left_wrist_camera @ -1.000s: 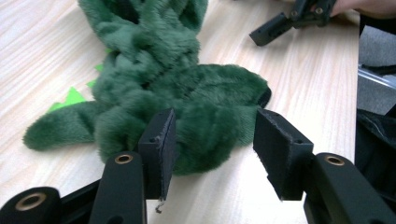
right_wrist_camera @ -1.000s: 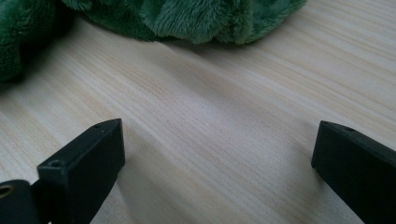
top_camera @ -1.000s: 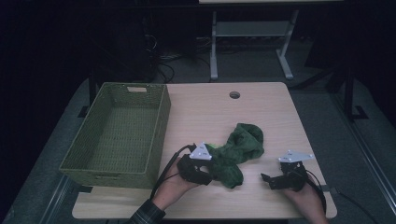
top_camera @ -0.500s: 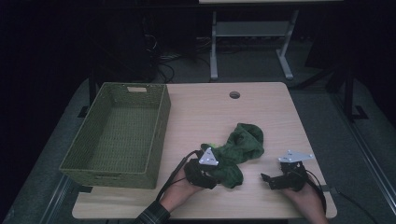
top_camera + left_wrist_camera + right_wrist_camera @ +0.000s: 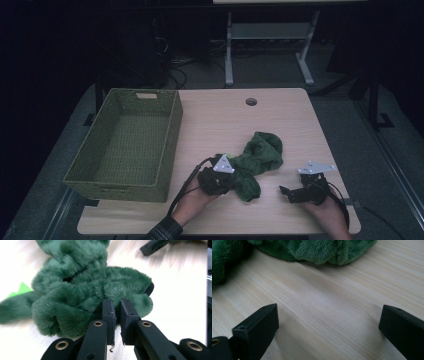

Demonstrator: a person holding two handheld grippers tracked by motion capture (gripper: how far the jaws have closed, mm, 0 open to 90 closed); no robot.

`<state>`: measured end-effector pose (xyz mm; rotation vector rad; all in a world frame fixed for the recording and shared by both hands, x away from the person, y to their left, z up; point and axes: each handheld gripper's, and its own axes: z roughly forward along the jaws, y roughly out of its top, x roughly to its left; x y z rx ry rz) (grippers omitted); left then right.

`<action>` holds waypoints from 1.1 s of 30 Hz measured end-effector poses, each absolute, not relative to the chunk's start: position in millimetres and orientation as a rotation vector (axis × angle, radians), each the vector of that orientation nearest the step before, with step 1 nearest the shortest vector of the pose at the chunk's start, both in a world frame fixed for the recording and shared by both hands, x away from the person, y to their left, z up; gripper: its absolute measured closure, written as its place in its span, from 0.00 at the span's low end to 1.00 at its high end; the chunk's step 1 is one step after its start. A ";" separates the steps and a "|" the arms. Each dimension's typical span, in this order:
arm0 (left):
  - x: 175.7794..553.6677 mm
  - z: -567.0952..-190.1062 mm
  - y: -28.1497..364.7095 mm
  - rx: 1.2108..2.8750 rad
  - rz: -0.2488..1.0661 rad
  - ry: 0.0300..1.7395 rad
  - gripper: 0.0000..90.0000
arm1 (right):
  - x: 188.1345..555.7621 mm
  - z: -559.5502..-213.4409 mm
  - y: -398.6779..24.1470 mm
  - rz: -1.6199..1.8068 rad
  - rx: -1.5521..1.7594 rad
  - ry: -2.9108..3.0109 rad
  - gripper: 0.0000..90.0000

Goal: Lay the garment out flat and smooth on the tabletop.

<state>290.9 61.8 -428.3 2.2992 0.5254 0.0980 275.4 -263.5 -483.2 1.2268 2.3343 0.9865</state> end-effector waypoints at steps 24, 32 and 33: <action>349.0 -375.7 100.8 2.186 0.270 0.725 0.96 | 275.4 -483.2 -263.5 0.987 1.227 2.334 0.03; 357.3 -375.7 118.6 2.175 0.321 0.822 0.95 | 275.3 -483.2 -263.4 0.987 1.228 2.334 0.03; 357.3 -374.8 120.5 2.176 0.336 0.833 0.94 | 275.4 -483.2 -263.5 0.987 1.228 2.334 0.03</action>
